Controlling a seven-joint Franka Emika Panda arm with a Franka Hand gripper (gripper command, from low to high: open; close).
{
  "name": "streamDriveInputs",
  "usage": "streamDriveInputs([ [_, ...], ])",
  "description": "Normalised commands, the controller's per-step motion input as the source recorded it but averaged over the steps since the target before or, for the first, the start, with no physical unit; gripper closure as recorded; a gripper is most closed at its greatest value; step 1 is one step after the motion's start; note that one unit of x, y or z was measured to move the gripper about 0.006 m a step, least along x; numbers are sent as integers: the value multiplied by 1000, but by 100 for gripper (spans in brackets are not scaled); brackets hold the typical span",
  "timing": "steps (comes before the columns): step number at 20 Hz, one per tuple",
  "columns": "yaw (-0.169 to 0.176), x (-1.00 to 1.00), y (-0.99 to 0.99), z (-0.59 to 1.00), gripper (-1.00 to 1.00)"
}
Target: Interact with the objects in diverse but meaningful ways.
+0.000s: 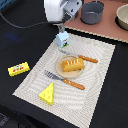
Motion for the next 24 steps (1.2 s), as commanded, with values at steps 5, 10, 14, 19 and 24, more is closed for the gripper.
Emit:
streamDriveInputs([
  [5, 52, 514, -303, 50, -100],
  [10, 0, 729, -327, 94, -100],
  [14, 0, 739, -363, 101, -100],
  [19, 2, 703, -355, 81, -100],
  [24, 19, 639, -358, 22, -100],
])
